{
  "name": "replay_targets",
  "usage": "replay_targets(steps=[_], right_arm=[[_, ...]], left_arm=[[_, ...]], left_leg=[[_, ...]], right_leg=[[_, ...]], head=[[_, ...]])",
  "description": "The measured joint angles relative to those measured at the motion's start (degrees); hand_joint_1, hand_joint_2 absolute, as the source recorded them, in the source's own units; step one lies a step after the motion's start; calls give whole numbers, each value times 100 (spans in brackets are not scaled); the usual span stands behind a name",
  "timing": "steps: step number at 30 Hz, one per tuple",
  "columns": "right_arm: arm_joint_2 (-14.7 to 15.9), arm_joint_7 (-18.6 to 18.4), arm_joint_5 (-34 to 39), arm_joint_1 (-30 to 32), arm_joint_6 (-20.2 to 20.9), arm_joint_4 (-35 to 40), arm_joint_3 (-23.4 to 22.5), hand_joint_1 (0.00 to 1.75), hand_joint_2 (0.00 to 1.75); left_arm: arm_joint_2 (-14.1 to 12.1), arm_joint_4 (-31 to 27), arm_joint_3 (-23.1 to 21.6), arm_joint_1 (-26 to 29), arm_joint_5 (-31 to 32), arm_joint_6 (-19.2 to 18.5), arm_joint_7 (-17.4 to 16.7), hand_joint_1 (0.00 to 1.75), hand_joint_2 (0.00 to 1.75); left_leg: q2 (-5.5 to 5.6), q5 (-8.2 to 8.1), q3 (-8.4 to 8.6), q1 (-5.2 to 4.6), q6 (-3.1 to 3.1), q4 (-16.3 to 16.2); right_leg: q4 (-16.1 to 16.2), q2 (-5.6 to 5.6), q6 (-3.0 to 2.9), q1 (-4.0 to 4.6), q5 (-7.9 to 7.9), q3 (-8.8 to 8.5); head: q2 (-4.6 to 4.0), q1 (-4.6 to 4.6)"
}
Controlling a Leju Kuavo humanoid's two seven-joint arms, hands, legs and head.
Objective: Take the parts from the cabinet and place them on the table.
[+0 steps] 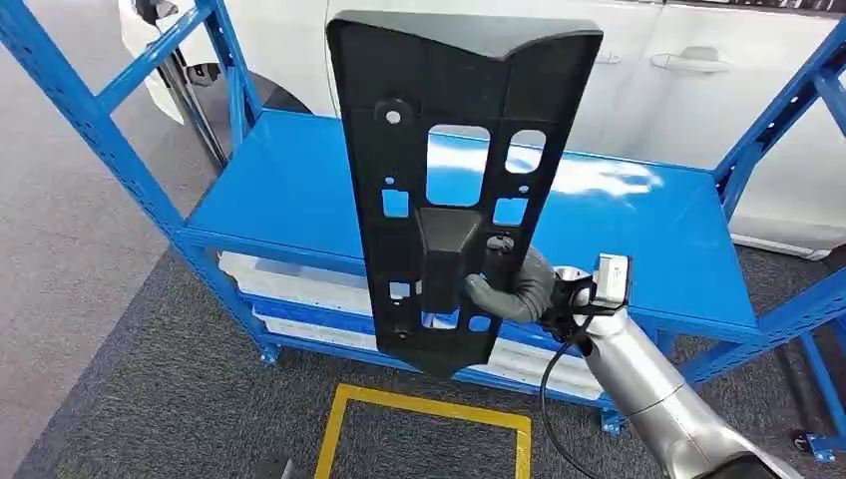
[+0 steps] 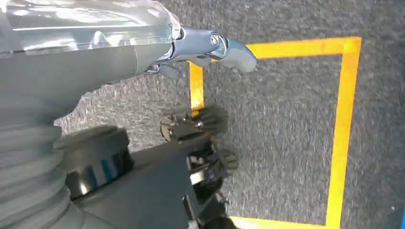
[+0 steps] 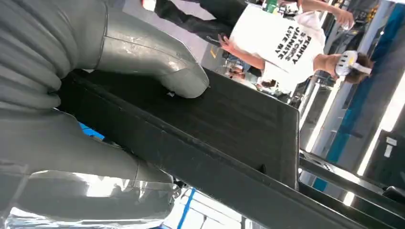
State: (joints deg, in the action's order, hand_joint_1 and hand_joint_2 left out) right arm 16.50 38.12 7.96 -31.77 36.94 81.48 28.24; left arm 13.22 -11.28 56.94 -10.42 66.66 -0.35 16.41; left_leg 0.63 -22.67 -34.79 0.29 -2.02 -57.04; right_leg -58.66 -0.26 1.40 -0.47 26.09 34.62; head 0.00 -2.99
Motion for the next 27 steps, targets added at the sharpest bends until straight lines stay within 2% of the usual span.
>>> replay_targets(steps=[1,3,4,5,6,7,8,9,10,11,12,13,14,15,16,17,18,19,20,21,22,23,24,25,26,27], right_arm=[[-2,-2,6,-2,-2,-20,-6,175,175],[-28,-2,9,23,-2,-57,-4,175,175],[-33,-2,11,48,-2,-83,-4,175,175],[-33,-2,13,69,-2,-103,-4,175,175],[-33,-2,11,77,-2,-127,-4,175,175],[-33,-2,13,73,-2,-140,-4,175,175],[-33,-2,15,64,-2,-142,-4,175,175],[-33,-2,15,51,-2,-142,-7,175,175],[-35,-2,15,55,-4,-144,-7,175,175],[-37,4,22,66,-4,-149,-13,175,175],[-37,4,20,59,-11,-155,-17,175,175],[-37,2,15,70,-33,-155,-31,175,175],[-37,0,11,82,-35,-157,-42,175,175],[-29,7,11,76,-44,-162,-41,175,175],[-28,9,11,90,-52,-159,-44,175,175],[-26,9,9,113,-59,-159,-48,175,175],[-24,11,9,139,-72,-159,-55,175,175],[-24,11,9,168,-87,-164,-55,175,175],[-24,17,11,206,-101,-170,-55,175,175],[-24,26,13,243,-105,-179,-61,175,175],[-24,39,17,279,-111,-195,-81,175,175],[-24,57,24,306,-114,-205,-105,175,175],[-24,81,28,321,-120,-208,-133,175,175],[-24,94,33,333,-122,-205,-157,175,175],[-15,96,37,353,-131,-210,-190,175,175],[-15,98,46,383,-133,-210,-201,175,175]], left_arm=[[-2,0,20,-13,0,0,0,0,175],[-2,0,31,-12,0,-2,0,0,175],[-2,0,33,-7,0,-2,0,0,175],[-4,0,35,-5,-2,-2,0,0,175],[-4,0,35,-4,0,-2,0,0,175],[-4,0,35,-4,0,-2,0,0,175],[-2,0,35,-5,0,-4,0,0,175],[-2,0,35,-8,0,-7,0,0,175],[-4,0,35,-8,-2,-7,0,0,175],[-7,0,37,-2,-2,-9,0,0,175],[-7,0,35,-7,-2,-2,0,0,175],[-7,0,35,-7,-2,20,0,0,175],[-9,0,37,7,-4,37,-4,0,175],[-11,0,37,7,-9,55,-13,0,175],[-11,0,37,7,-13,66,-24,0,175],[-11,0,37,7,-20,72,-28,0,175],[-13,0,37,6,-26,72,-28,0,175],[-13,0,39,7,-31,74,-31,0,175],[-15,0,39,12,-44,74,-33,0,175],[-17,0,41,19,-53,72,-35,0,175],[-17,0,46,22,-55,72,-42,0,175],[-20,0,48,21,-55,72,-48,0,175],[-20,0,50,18,-52,70,-50,0,175],[-26,0,48,8,-50,63,-50,0,175],[-31,0,48,10,-37,50,-54,0,175],[-28,0,48,23,-15,44,-59,0,175]], left_leg=[[-9,32,-39,2,-35,3],[-18,91,-130,-12,-42,-1],[-20,132,-190,-15,-41,-10],[-20,169,-245,-15,-41,-17],[-19,208,-302,-15,-32,-28],[-17,244,-356,-14,-21,-44],[-16,279,-411,-13,-1,-67],[-15,309,-450,-14,25,-101],[-9,349,-483,-34,66,-97],[-12,380,-464,-25,95,-87],[-12,426,-472,-21,133,-97],[-12,483,-475,-10,173,-59],[-2,548,-496,-42,224,-21],[-3,431,-547,-1,243,-83],[-14,62,-653,-7,278,-310],[-17,-342,-773,4,318,-720],[-19,-652,-875,6,347,-1171],[-19,-843,-955,5,365,-1601],[-19,-865,-961,5,373,-1890],[-19,-741,-845,5,369,-1907],[-19,-547,-598,5,352,-1671],[-18,-390,-246,4,322,-1224],[-6,-367,153,1,283,-701],[25,-578,435,-10,237,-248],[27,-586,555,-38,183,-81],[27,-531,507,-38,153,-50]], right_leg=[[-290,4,14,-9,271,103],[-1227,3,61,-44,809,423],[-1622,3,77,-48,971,543],[-1731,3,82,-50,973,534],[-1522,2,86,-56,844,362],[-1101,1,83,-63,650,85],[-489,-3,72,-72,422,-310],[14,-20,60,-77,392,-626],[90,-32,33,-39,475,-673],[57,1,7,-3,350,-620],[89,3,-17,3,363,-601],[62,9,-59,22,332,-570],[104,1,-120,-1,256,-529],[128,-50,-172,-37,167,-469],[135,-43,-228,-39,94,-377],[133,-45,-237,-35,24,-292],[131,-51,-244,-26,-40,-212],[125,-60,-245,-18,-101,-128],[116,-63,-238,-10,-168,-40],[108,-68,-230,-6,-227,48],[98,-71,-217,-2,-283,132],[84,-69,-203,1,-337,210],[70,-67,-188,4,-388,268],[55,-68,-165,9,-421,298],[76,-64,-121,14,-482,299],[95,-65,-89,6,-524,279]], head=[[0,0],[0,0],[0,0],[0,0],[0,0],[0,0],[0,0],[0,0],[0,0],[0,2],[0,0],[0,0],[0,2],[0,0],[0,0],[0,-2],[0,0],[0,0],[0,0],[0,0],[0,0],[0,0],[0,0],[0,0],[0,0],[0,0]])
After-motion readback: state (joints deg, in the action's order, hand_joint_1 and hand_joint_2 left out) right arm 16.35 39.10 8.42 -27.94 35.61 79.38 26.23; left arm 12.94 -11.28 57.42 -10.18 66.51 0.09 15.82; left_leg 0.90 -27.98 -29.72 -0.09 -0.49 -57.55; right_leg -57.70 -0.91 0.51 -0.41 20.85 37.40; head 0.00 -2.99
